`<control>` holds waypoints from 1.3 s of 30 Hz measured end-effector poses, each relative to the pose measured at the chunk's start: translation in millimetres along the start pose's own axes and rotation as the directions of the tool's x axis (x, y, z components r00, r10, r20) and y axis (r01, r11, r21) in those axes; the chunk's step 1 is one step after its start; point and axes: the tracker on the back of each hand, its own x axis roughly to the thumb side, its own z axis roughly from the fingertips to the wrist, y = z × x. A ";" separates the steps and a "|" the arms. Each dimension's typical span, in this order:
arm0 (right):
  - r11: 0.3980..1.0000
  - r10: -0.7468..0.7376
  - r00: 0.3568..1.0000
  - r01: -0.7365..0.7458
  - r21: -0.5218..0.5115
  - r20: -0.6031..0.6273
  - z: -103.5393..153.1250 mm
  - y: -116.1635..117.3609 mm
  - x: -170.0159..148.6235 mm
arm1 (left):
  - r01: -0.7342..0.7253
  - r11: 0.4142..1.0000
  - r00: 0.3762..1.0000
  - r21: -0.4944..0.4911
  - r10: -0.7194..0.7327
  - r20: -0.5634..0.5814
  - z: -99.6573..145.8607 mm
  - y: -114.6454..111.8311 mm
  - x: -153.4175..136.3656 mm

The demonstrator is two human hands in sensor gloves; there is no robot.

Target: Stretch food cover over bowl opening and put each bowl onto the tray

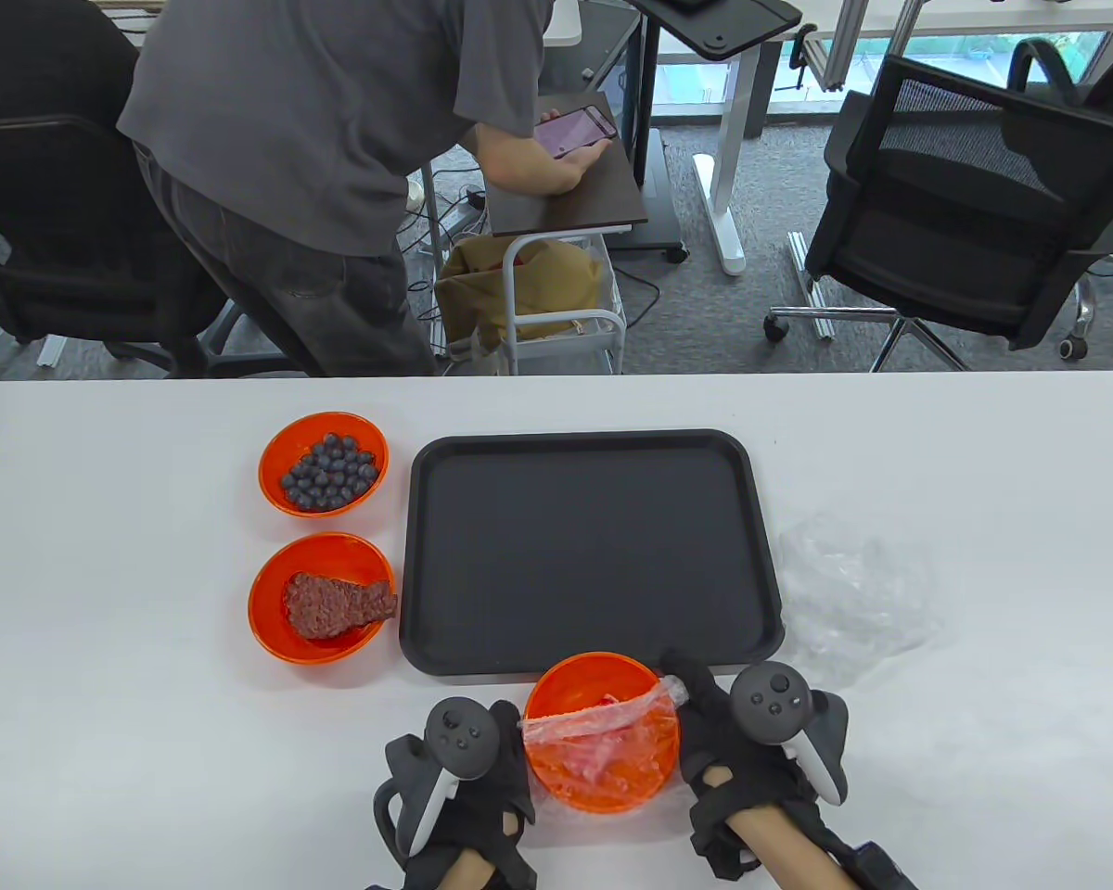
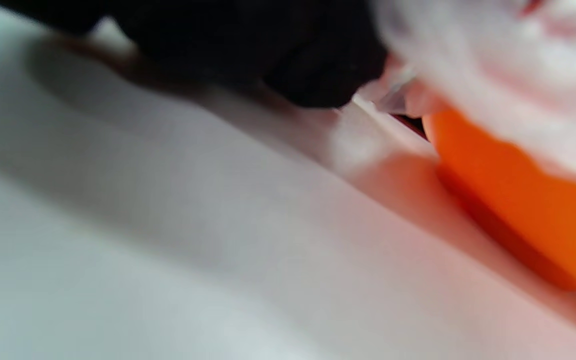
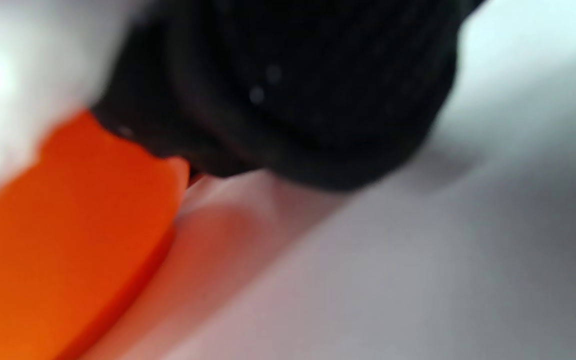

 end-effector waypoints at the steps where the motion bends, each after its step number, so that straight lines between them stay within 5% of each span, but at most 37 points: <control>1: 1.000 -0.002 1.000 0.002 0.002 0.016 -1.1 -0.2 0.8 | 0.003 1.000 1.000 0.002 -0.003 -0.001 -0.8 0.2 0.4; 18: 0.986 -0.109 0.991 0.099 0.137 0.071 -30.1 -2.1 -0.3 | 0.195 0.981 0.978 -0.020 -0.192 0.083 -19.9 9.8 14.7; 31: 0.966 -0.176 0.983 0.163 0.201 0.050 -43.4 -3.5 -5.7 | 0.205 0.968 0.975 -0.142 -0.190 0.113 -42.0 13.2 25.7; 39: 0.945 -0.238 0.971 0.229 0.232 0.013 -46.8 -3.8 -12.5 | 0.157 0.981 0.987 -0.116 -0.151 0.057 -46.9 16.6 24.2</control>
